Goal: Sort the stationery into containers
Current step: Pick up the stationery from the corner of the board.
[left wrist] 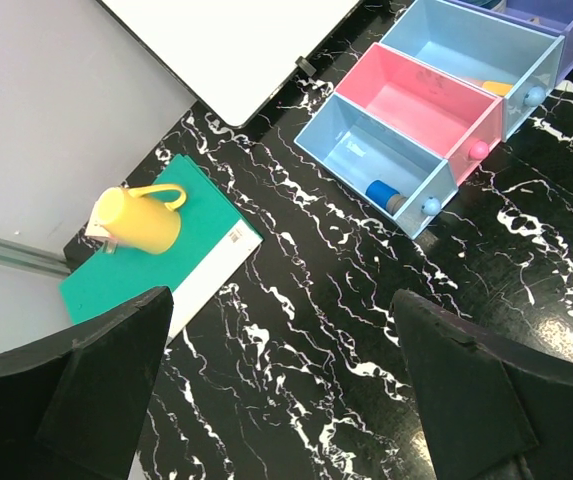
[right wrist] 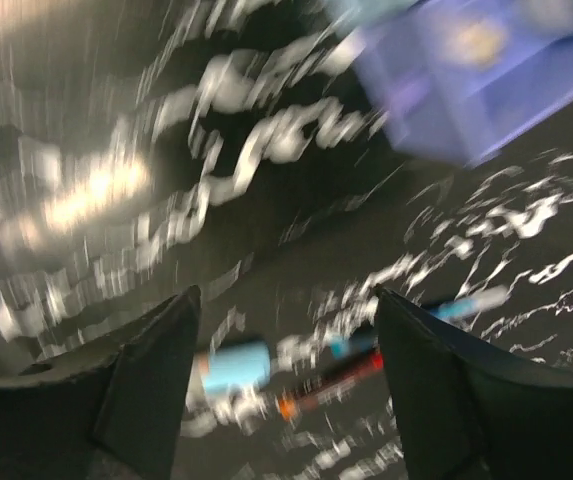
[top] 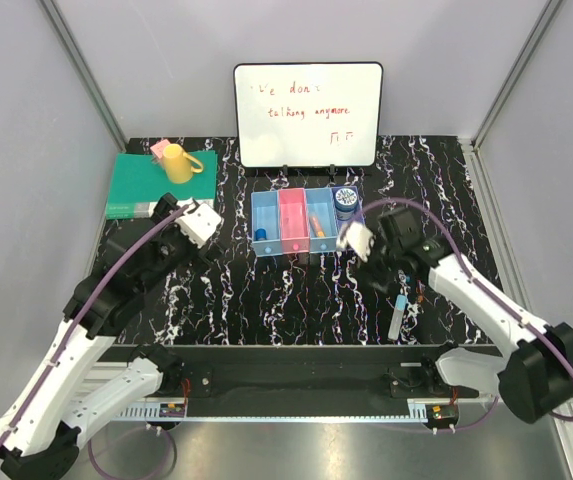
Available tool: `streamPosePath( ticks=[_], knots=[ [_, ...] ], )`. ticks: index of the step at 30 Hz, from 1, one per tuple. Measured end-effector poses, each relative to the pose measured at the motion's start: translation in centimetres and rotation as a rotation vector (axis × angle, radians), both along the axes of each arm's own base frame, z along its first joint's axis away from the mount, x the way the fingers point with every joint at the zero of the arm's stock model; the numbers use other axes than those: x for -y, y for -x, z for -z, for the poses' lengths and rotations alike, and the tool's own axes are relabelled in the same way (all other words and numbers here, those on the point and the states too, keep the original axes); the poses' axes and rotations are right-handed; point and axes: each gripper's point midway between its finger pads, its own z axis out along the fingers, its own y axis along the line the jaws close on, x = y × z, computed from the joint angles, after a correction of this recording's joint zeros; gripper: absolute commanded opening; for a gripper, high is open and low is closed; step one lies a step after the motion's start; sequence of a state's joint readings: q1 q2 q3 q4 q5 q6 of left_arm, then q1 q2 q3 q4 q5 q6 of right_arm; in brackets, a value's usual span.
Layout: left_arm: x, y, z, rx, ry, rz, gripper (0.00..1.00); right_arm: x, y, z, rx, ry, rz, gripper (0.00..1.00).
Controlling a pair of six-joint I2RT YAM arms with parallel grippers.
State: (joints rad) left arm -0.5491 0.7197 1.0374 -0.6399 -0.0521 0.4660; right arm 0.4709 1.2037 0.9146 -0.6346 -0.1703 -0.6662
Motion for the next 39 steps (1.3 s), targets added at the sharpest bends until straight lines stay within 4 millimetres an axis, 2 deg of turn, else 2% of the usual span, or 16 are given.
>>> streamPosePath(
  ticks=[3,5,9,12,17,20,34,39],
  knots=[
    [-0.3,0.3,-0.1,0.009,-0.01,0.003,0.99,3.3,3.8,2.7,-0.015,0.193,-0.214,0.9],
    [-0.4,0.4,0.0,0.008,-0.017,0.004,0.99,4.5,5.2,2.7,0.001,0.266,-0.326,0.94],
    [-0.5,0.5,-0.1,0.012,-0.02,0.004,0.99,5.9,6.0,1.8,0.079,0.384,-0.521,0.95],
    [-0.5,0.5,-0.1,0.012,-0.02,0.003,0.99,6.8,6.7,2.6,0.099,0.454,-0.629,0.95],
    [-0.5,0.5,-0.1,0.012,-0.02,0.003,0.99,8.6,9.7,6.9,0.054,0.538,-0.81,0.94],
    [-0.5,0.5,-0.1,0.012,-0.02,0.001,0.99,9.3,11.0,8.7,0.031,0.559,-0.883,0.93],
    [-0.5,0.4,0.2,0.002,-0.028,-0.002,0.99,8.5,9.7,10.7,0.035,0.579,-0.968,0.86],
    [-0.3,0.0,0.7,-0.018,-0.04,-0.002,0.99,8.5,9.7,11.1,0.011,0.585,-0.997,0.72]
  ],
)
